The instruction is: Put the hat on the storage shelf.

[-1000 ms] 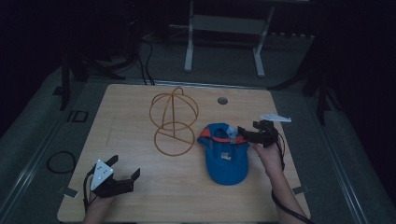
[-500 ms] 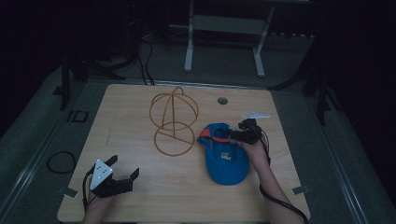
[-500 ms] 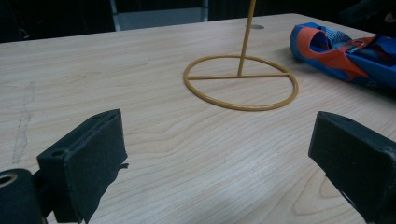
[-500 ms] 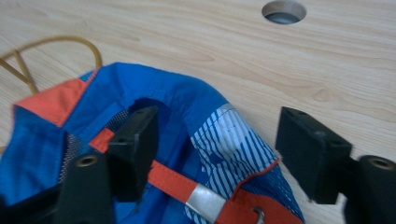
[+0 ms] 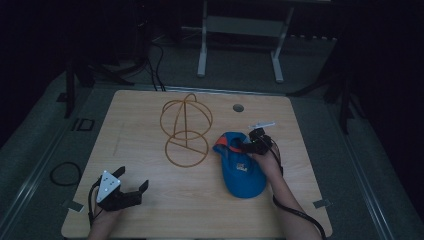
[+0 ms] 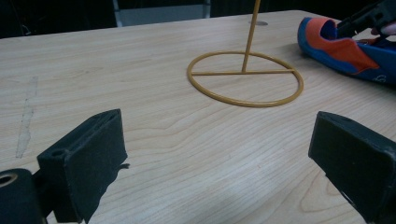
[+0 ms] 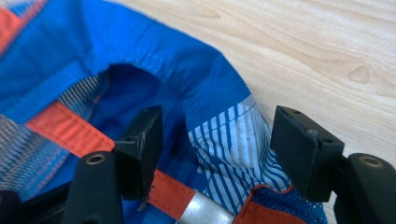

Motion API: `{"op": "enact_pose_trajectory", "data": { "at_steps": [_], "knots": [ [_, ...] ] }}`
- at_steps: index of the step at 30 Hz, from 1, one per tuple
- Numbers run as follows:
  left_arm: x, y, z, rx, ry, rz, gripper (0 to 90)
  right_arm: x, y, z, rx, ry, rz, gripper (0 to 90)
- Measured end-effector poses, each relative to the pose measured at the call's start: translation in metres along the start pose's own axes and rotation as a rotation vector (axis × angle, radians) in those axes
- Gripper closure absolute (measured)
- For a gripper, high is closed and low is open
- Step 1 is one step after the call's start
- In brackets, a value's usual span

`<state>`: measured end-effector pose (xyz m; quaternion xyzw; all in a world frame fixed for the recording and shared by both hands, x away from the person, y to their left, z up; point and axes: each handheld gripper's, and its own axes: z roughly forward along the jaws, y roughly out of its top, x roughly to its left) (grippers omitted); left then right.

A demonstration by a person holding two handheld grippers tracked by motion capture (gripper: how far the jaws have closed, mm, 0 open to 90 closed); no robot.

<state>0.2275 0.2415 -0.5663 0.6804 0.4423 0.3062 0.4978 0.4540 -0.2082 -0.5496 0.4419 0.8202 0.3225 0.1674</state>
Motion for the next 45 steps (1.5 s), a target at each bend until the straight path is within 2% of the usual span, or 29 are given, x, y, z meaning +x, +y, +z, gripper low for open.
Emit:
{"op": "enact_pose_trajectory", "data": {
  "at_steps": [6,9,11,13,14,17,19,23,25,27,32,45],
  "knots": [
    [0.0,0.0,0.0,0.009,-0.001,0.004,4.2,0.005,-0.002,0.004,0.024,-0.029,-0.057,41.7],
    [0.0,0.0,0.001,0.012,0.001,0.004,4.2,0.004,-0.002,0.004,0.022,-0.019,-0.046,46.4],
    [0.0,-0.001,0.001,0.015,0.003,0.005,4.2,0.004,-0.002,0.003,0.019,-0.018,-0.044,55.8],
    [-0.001,0.0,0.001,0.013,0.01,0.006,4.3,0.004,-0.002,0.003,0.018,-0.018,-0.044,58.2],
    [0.0,0.0,0.001,0.015,0.005,0.004,4.2,0.006,-0.002,0.003,0.019,-0.008,-0.066,65.2],
    [-0.001,0.0,0.001,0.018,0.003,0.004,4.2,0.01,-0.001,0.002,0.024,-0.002,-0.088,78.7],
    [-0.001,0.0,0.001,0.03,0.001,0.005,4.4,0.013,-0.001,0.003,0.026,-0.006,-0.11,83.9],
    [-0.001,0.001,0.002,0.037,-0.009,-0.005,4.4,0.015,0.0,0.002,0.024,-0.029,-0.088,86.5],
    [-0.001,0.001,0.002,0.043,-0.01,-0.006,4.4,0.014,0.001,-0.004,-0.003,-0.022,-0.06,86.7],
    [0.0,0.0,0.002,0.044,-0.013,-0.008,4.4,0.014,0.002,-0.01,-0.022,-0.019,-0.058,86.8],
    [-0.003,0.001,0.003,0.043,-0.013,-0.008,4.4,0.016,0.009,-0.031,-0.064,-0.024,-0.054,86.9],
    [-0.005,0.002,0.003,0.047,-0.015,-0.008,4.4,0.013,0.026,-0.093,-0.232,0.002,-0.013,87.0]
  ]
}}
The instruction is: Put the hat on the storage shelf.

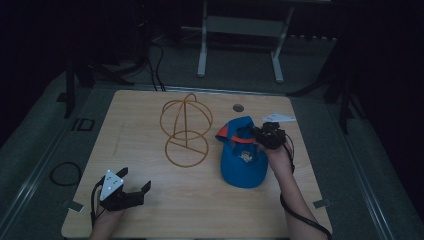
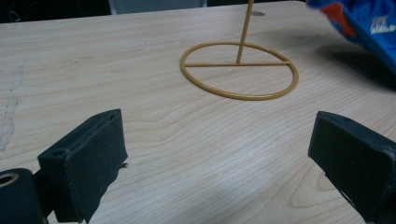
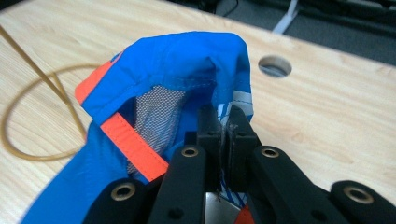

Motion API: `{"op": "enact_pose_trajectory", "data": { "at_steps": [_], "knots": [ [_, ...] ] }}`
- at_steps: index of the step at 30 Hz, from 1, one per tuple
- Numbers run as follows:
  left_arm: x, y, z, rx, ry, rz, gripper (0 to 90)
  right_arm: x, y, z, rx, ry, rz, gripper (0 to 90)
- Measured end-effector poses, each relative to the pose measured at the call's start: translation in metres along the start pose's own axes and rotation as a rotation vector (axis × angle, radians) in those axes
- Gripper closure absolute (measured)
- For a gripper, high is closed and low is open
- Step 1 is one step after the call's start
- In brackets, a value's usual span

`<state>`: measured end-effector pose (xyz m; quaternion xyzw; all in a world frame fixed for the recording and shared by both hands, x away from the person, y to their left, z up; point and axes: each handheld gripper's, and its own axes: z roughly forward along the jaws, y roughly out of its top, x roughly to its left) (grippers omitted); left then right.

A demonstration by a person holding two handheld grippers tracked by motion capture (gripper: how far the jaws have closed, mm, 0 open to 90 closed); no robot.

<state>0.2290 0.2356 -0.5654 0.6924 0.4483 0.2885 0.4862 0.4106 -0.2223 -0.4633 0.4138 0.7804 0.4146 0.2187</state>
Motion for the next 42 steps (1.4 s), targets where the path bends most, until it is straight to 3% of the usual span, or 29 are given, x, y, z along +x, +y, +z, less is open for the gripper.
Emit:
{"op": "enact_pose_trajectory", "data": {
  "at_steps": [11,16,19,24,30,34,35,42],
  "knots": [
    [-0.007,0.013,-0.007,-0.025,-0.01,-0.024,4.9,-0.003,0.017,-0.053,-0.12,0.014,0.014,87.0],
    [-0.008,0.032,-0.012,-0.011,-0.008,-0.063,4.9,-0.002,0.021,-0.07,-0.138,0.017,-0.001,87.0],
    [-0.007,0.05,-0.018,-0.038,-0.026,-0.094,4.9,-0.002,0.022,-0.079,-0.153,0.014,-0.012,86.9],
    [-0.014,0.086,-0.029,-0.097,-0.04,-0.039,4.9,-0.002,0.024,-0.092,-0.173,0.008,-0.014,87.0],
    [-0.026,0.124,-0.032,-0.112,-0.051,0.017,5.1,-0.001,0.025,-0.101,-0.184,0.013,-0.018,86.9],
    [-0.034,0.14,-0.029,-0.121,-0.08,0.035,6.0,0.002,0.026,-0.104,-0.188,0.02,-0.023,86.9],
    [-0.038,0.15,-0.027,-0.12,-0.091,0.064,6.0,0.003,0.026,-0.104,-0.19,0.022,-0.025,86.9],
    [-0.058,0.186,-0.017,-0.125,-0.158,0.126,6.4,0.014,0.028,-0.109,-0.201,0.05,-0.048,86.9]
  ]
}}
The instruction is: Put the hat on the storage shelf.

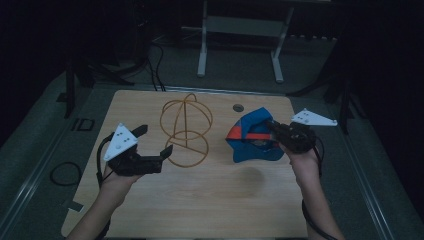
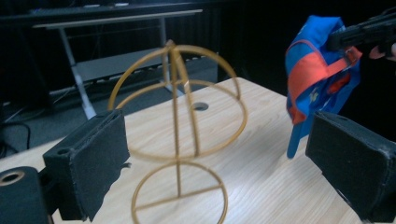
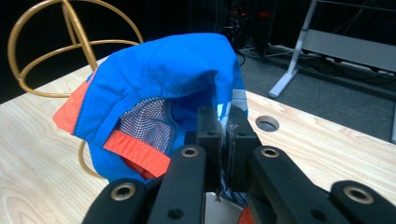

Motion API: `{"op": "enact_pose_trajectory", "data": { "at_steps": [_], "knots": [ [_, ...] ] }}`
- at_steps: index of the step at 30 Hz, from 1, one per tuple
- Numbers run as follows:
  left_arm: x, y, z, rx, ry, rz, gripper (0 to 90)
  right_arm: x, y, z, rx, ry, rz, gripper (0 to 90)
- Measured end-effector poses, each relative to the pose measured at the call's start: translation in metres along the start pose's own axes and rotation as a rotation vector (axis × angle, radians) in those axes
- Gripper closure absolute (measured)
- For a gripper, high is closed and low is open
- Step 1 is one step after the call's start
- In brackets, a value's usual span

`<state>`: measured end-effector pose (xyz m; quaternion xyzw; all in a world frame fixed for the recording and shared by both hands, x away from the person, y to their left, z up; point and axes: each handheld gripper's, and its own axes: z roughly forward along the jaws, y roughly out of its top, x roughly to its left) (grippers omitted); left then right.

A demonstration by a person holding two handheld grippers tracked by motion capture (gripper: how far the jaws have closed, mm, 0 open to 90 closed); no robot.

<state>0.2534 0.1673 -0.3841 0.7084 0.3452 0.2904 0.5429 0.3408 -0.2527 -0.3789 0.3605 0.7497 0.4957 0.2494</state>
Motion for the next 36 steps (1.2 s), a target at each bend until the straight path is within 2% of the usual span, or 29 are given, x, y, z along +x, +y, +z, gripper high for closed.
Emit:
{"op": "enact_pose_trajectory", "data": {
  "at_steps": [5,8,11,16,20,22,24,29,32,33,34,35,36],
  "knots": [
    [-0.012,0.022,0.017,-0.007,-0.069,0.01,6.7,0.006,0.003,-0.002,-0.007,0.019,-0.013,86.9],
    [-0.022,0.031,0.032,0.007,-0.092,0.051,6.7,0.01,0.005,-0.003,-0.01,0.029,-0.018,86.9],
    [-0.031,0.034,0.045,0.02,-0.125,0.068,8.0,0.015,0.005,-0.004,-0.011,0.039,-0.025,86.9],
    [-0.053,0.041,0.066,0.032,-0.215,0.085,12.0,0.025,0.005,-0.006,-0.019,0.069,-0.041,86.9],
    [-0.068,0.049,0.08,0.041,-0.245,0.108,14.8,0.033,0.002,-0.005,-0.016,0.09,-0.048,86.9],
    [-0.074,0.052,0.089,0.061,-0.253,0.12,15.3,0.037,0.001,-0.005,-0.014,0.097,-0.058,86.9],
    [-0.078,0.054,0.098,0.082,-0.285,0.107,16.9,0.038,0.001,-0.006,-0.015,0.098,-0.065,86.9],
    [-0.087,0.055,0.114,0.117,-0.292,0.112,22.3,0.041,0.002,-0.01,-0.021,0.105,-0.07,86.8],
    [-0.092,0.056,0.123,0.147,-0.269,0.112,24.9,0.043,0.003,-0.012,-0.024,0.107,-0.08,86.9],
    [-0.093,0.057,0.126,0.152,-0.265,0.099,26.6,0.044,0.003,-0.012,-0.026,0.109,-0.082,86.8],
    [-0.093,0.057,0.128,0.163,-0.261,0.089,29.6,0.045,0.003,-0.013,-0.026,0.107,-0.086,86.8],
    [-0.093,0.057,0.13,0.173,-0.237,0.088,30.8,0.045,0.004,-0.013,-0.026,0.108,-0.087,86.8],
    [-0.093,0.057,0.131,0.17,-0.239,0.089,34.2,0.046,0.004,-0.013,-0.026,0.112,-0.086,86.8]
  ]
}}
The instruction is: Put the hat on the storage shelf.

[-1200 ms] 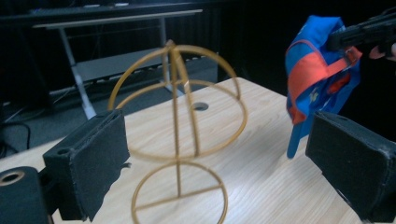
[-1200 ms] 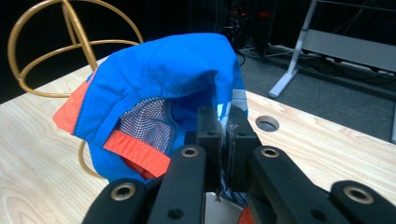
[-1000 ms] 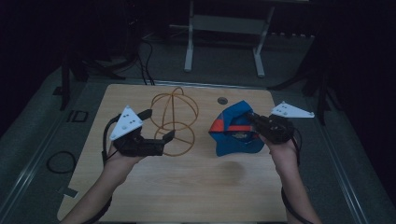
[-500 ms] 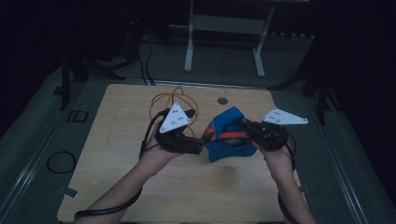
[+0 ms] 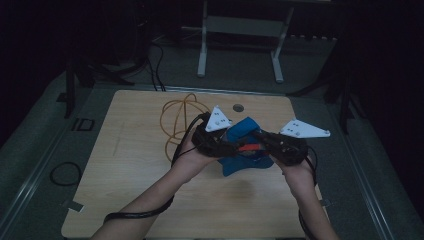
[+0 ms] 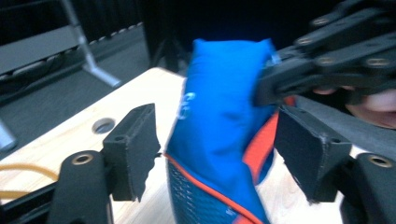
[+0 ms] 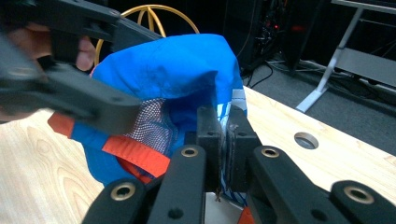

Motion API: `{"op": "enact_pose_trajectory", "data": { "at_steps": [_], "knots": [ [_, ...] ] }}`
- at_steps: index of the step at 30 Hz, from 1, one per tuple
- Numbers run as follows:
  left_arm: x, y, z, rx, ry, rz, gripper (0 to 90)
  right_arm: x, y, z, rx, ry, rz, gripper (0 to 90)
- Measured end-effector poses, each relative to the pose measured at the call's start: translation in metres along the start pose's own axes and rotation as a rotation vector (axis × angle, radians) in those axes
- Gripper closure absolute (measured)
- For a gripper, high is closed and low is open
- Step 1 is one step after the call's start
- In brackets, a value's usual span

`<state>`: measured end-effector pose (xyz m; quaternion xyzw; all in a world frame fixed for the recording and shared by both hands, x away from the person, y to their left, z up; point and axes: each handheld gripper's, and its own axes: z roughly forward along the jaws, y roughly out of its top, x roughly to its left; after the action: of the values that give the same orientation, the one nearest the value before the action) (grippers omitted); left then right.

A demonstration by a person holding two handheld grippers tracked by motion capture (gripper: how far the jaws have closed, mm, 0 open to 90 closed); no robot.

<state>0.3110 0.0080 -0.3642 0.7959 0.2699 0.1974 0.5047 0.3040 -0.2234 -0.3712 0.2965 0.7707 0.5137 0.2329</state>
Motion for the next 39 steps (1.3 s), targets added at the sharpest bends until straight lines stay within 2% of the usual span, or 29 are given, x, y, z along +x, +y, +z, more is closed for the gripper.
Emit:
{"op": "enact_pose_trajectory", "data": {
  "at_steps": [4,5,6,8,10,13,15,16,17,22,27,28,33,34,36,37,39],
  "knots": [
    [-0.001,-0.001,0.005,0.025,0.015,-0.006,45.5,0.003,0.0,-0.002,-0.007,0.013,-0.002,86.8],
    [-0.001,-0.001,0.007,0.038,0.03,0.0,46.9,0.004,0.001,-0.002,-0.009,0.015,-0.008,86.8],
    [-0.002,-0.001,0.008,0.04,0.024,0.0,52.2,0.006,0.001,-0.003,-0.012,0.018,-0.012,86.8],
    [-0.002,-0.001,0.008,0.041,0.025,0.001,53.4,0.007,0.002,-0.003,-0.012,0.017,-0.015,86.8],
    [-0.003,-0.002,0.008,0.035,0.035,0.02,65.9,0.01,0.003,-0.003,-0.018,0.023,-0.021,86.8],
    [-0.004,-0.003,0.01,0.042,0.032,0.024,73.4,0.012,0.003,-0.003,-0.02,0.027,-0.024,86.7],
    [-0.005,-0.003,0.011,0.046,0.03,0.037,82.8,0.014,0.003,-0.003,-0.018,0.027,-0.026,86.7],
    [-0.005,-0.003,0.011,0.046,0.03,0.037,82.8,0.015,0.003,-0.002,-0.017,0.031,-0.024,86.7],
    [-0.009,-0.004,0.012,0.04,0.048,0.059,87.9,0.016,0.001,-0.002,-0.018,0.035,-0.022,86.7],
    [-0.011,-0.005,0.014,0.04,0.062,0.077,88.7,0.015,-0.004,-0.002,-0.012,0.044,-0.003,86.5],
    [-0.015,-0.004,0.014,0.016,0.085,0.108,88.9,0.012,-0.009,-0.007,-0.024,0.045,0.023,84.7],
    [-0.017,-0.003,0.012,-0.003,0.093,0.115,89.0,0.012,-0.01,-0.009,-0.029,0.047,0.027,83.9],
    [-0.021,-0.002,0.009,-0.03,0.117,0.148,89.0,0.015,-0.014,-0.019,-0.041,0.067,0.03,81.3],
    [-0.023,-0.003,0.007,-0.041,0.122,0.164,88.9,0.017,-0.016,-0.026,-0.047,0.075,0.033,78.3],
    [-0.023,-0.003,0.005,-0.056,0.132,0.167,89.0,0.018,-0.018,-0.032,-0.057,0.076,0.036,74.3],
    [-0.023,-0.003,0.004,-0.065,0.119,0.168,89.0,0.018,-0.018,-0.036,-0.065,0.084,0.04,72.5],
    [-0.021,-0.004,0.002,-0.077,0.125,0.168,88.9,0.02,-0.018,-0.044,-0.083,0.096,0.047,66.3]
  ]
}}
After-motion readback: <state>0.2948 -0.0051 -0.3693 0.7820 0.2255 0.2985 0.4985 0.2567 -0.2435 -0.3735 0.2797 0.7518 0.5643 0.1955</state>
